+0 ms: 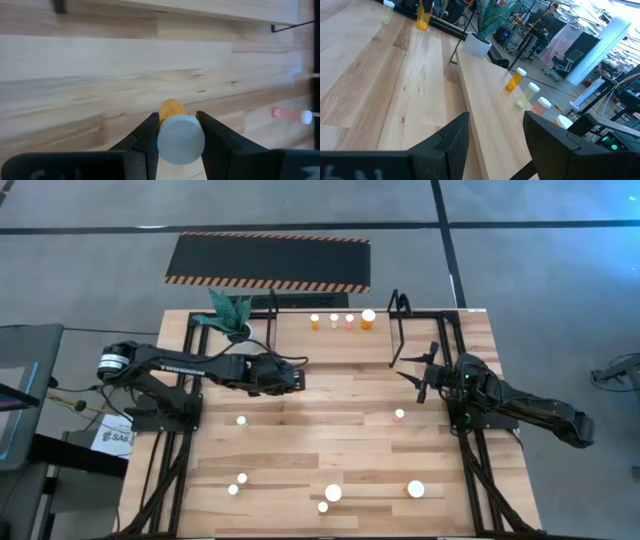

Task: Pick and place medicine bottles onto shelf by color
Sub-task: Put the top small orange pill bottle aligned with the other small orange pill bottle on the shelf

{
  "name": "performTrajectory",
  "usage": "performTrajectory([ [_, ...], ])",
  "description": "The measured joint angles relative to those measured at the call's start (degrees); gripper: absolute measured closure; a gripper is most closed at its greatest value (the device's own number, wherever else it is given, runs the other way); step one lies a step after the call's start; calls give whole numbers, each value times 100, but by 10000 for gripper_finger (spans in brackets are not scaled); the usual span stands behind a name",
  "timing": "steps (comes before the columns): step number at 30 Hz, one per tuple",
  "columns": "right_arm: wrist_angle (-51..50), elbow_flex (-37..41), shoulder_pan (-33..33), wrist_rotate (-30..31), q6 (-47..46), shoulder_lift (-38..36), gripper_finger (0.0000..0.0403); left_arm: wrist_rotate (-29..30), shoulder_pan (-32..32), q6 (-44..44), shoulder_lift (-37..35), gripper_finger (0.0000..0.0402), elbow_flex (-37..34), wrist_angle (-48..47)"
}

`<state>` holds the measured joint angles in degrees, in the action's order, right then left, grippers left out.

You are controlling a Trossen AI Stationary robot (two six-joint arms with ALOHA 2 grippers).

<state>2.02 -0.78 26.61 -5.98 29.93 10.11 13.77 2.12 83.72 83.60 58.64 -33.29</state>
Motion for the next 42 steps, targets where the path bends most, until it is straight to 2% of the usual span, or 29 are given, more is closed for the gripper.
performTrajectory([
  [3,9,0,-1,0,0,17,196,16,41,-53,189,309,188,-44],
  [8,9,0,0,9,0,92,196,16,208,-461,781,309,956,-419],
  [14,11,0,0,4,0,120,196,12,463,-1321,1684,309,2278,-1495],
  [21,11,0,-2,4,0,121,196,15,784,-2580,2429,309,3396,-2023],
  [25,6,0,-1,7,0,118,196,-15,1020,-3175,2639,309,3642,-2064],
  [35,9,0,0,5,0,111,196,-302,1550,-4390,2769,309,3649,-1898],
  [42,9,0,0,7,0,114,196,-76,1756,-5193,2814,302,3608,-1749],
])
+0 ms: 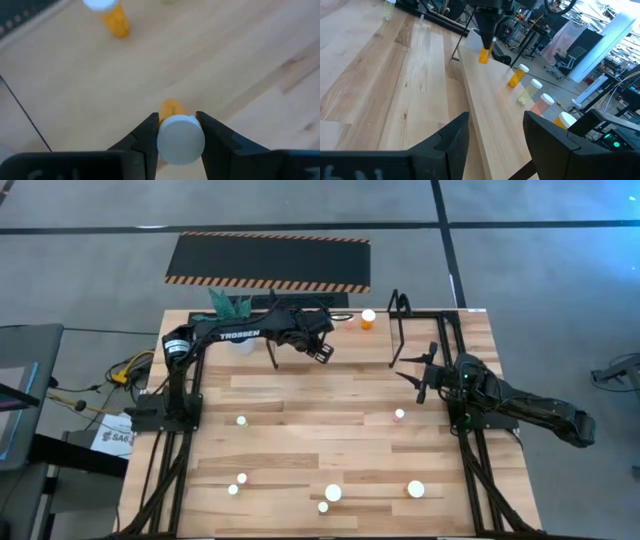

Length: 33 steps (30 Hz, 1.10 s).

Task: Pick and place medicine bottles onto shelf by color
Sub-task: Put the top small orange pill bottle aligned with the other small orange pill bottle on the shelf

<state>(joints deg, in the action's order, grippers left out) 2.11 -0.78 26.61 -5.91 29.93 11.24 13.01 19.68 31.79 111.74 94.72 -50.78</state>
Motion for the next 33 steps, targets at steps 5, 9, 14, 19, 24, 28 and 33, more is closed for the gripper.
performTrajectory([
  [5,0,0,-1,0,0,0,196,366,-11,-342,0,298,-11,50],
  [9,0,0,0,0,0,0,196,400,54,-482,0,298,-11,196],
  [14,1,0,-2,-2,0,0,196,35,246,-852,106,297,-7,294],
  [19,0,0,0,0,0,0,196,-311,421,-868,316,297,8,242],
  [24,-10,0,-2,-1,0,0,196,-398,528,-961,376,297,15,348],
  [28,-2,0,-2,-2,0,0,196,-272,550,-1209,376,297,13,474],
  [33,-2,0,-2,-2,0,0,196,-272,620,-1459,376,297,13,666],
])
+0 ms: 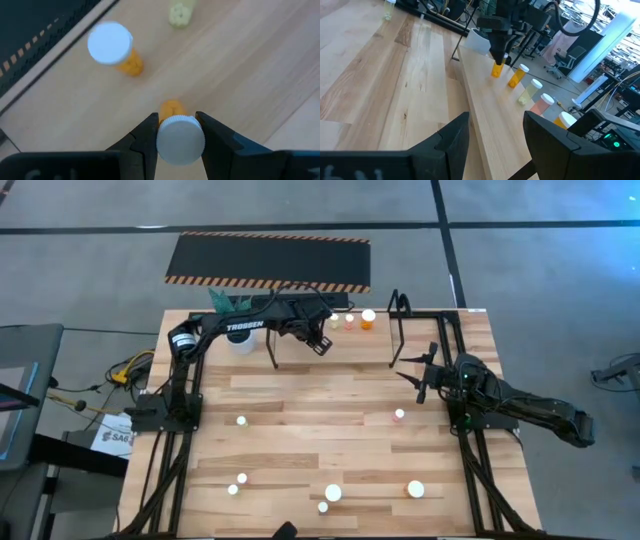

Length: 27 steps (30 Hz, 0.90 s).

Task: Pick and place medicine bottles onto shelf by color
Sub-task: Put the top small orange pill bottle aligned with the other small orange pill bottle on the shelf

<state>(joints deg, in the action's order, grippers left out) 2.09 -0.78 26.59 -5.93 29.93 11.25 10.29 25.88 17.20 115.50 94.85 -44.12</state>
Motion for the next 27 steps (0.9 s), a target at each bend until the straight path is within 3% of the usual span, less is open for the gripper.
performTrajectory([
  [27,-4,0,2,0,0,0,196,-154,108,-108,201,297,25,153],
])
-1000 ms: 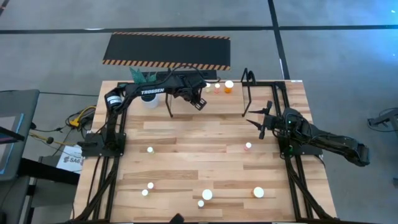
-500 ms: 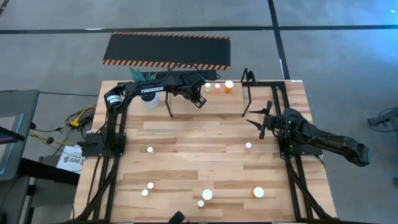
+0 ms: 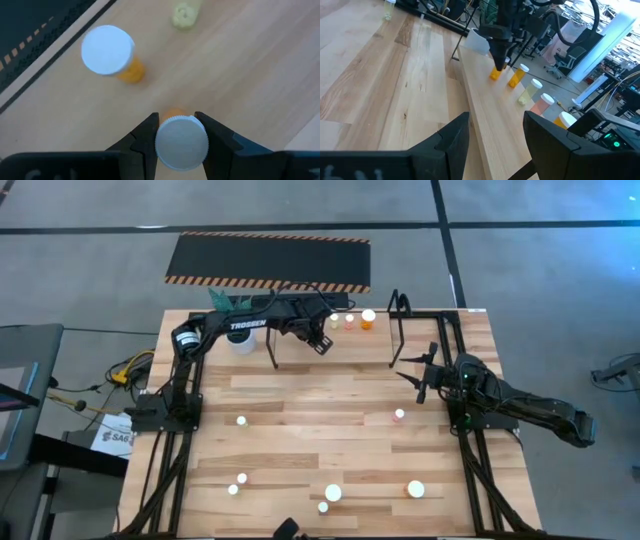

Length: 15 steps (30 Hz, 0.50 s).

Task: Pick and place medicine bottles onto shelf by color
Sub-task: Put the top small orange pill bottle aligned with the other small orange pill bottle on the shelf

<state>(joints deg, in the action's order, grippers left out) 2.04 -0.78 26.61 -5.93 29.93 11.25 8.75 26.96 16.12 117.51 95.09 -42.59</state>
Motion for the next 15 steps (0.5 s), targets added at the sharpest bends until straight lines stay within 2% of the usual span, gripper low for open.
performTrajectory([
  [15,7,0,0,0,0,0,196,4,14,89,2,297,37,111],
])
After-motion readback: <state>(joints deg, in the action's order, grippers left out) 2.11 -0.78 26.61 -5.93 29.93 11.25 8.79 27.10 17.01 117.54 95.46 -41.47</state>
